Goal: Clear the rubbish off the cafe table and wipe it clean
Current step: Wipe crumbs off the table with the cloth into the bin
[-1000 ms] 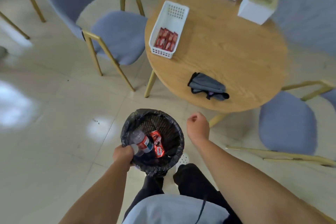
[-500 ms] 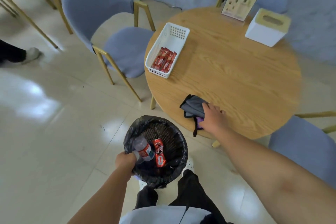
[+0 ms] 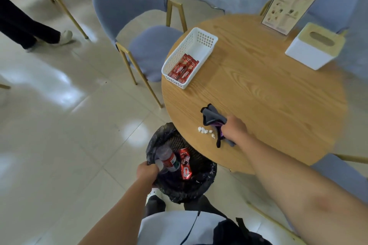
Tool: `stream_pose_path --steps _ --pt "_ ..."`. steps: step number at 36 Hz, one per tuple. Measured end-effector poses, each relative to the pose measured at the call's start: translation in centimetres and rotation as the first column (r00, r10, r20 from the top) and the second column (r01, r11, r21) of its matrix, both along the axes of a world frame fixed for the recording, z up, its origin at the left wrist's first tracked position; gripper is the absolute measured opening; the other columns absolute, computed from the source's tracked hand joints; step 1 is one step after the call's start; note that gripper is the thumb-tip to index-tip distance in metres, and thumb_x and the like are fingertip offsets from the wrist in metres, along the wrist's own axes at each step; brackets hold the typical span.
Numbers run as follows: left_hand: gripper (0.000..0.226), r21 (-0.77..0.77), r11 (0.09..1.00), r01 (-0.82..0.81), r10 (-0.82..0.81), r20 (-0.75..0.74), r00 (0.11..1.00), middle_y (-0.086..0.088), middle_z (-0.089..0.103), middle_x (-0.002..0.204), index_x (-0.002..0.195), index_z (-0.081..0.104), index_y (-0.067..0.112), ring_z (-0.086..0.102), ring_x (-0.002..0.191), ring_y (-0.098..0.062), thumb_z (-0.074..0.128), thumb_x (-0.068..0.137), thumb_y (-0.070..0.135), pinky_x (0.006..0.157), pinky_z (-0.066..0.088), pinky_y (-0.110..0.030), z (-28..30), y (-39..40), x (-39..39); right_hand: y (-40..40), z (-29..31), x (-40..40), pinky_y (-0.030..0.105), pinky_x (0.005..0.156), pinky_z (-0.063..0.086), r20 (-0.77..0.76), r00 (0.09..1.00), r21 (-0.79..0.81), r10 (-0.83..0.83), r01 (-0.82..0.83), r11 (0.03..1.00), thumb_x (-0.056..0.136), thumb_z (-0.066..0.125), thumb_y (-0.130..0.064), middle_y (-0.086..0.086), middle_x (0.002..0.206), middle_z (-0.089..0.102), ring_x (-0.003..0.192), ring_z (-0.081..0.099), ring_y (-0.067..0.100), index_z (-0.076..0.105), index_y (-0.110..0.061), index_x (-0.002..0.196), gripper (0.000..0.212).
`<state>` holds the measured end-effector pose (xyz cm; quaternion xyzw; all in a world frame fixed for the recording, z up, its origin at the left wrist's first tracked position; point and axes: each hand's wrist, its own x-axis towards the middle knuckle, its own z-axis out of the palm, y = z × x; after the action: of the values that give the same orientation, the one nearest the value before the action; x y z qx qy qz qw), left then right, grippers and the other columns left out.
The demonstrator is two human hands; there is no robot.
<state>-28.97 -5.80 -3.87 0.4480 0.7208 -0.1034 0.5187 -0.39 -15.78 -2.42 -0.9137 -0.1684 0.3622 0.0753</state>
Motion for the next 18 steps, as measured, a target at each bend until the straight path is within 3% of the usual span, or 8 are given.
stream_pose_path --steps 4,9,13,18 --pt "0.024 -0.001 0.999 -0.046 0.046 0.022 0.999 -0.019 0.065 0.09 0.101 0.064 0.004 0.061 0.078 -0.038 0.047 0.087 -0.005 0.075 0.061 -0.061 0.3 -0.9 0.7 0.0 -0.3 -1.7 0.027 0.047 0.037 0.031 0.996 0.01 0.078 -0.079 0.997 0.093 0.051 -0.011 0.011 0.095 0.066 0.076 0.061 0.029 0.058 -0.011 0.119 0.027" --pt "0.023 0.005 0.994 -0.109 0.109 0.055 0.993 -0.018 0.064 0.094 0.101 0.061 0.005 0.062 0.083 -0.042 0.044 0.09 -0.005 0.069 0.062 -0.055 1.0 -1.6 1.3 0.4 -0.1 -4.7 0.031 0.061 0.046 0.073 0.958 0.029 0.278 -0.281 0.959 0.092 0.056 -0.013 0.002 0.088 0.059 0.079 0.058 0.026 0.065 -0.018 0.111 0.022" --pt "0.02 0.023 0.99 -0.14 0.138 0.075 0.988 -0.015 0.063 0.086 0.084 0.059 0.01 0.061 0.081 -0.037 0.046 0.091 -0.004 0.074 0.061 -0.059 1.4 -2.1 1.6 0.0 -0.3 -7.1 0.035 0.076 0.051 0.085 0.914 0.052 0.397 -0.401 0.914 0.093 0.054 -0.014 0.003 0.109 0.063 0.1 0.058 0.027 0.061 -0.019 0.115 0.024" --pt "0.016 0.045 0.988 -0.149 0.145 0.091 0.985 -0.016 0.062 0.083 0.083 0.063 0.008 0.058 0.08 -0.034 0.05 0.09 -0.001 0.079 0.059 -0.055 0.6 -2.1 1.4 0.1 -0.6 -8.6 0.036 0.083 0.05 0.06 0.872 0.037 0.485 -0.488 0.872 0.094 0.054 -0.015 0.003 0.119 0.06 0.109 0.057 0.027 0.059 -0.018 0.121 0.027"
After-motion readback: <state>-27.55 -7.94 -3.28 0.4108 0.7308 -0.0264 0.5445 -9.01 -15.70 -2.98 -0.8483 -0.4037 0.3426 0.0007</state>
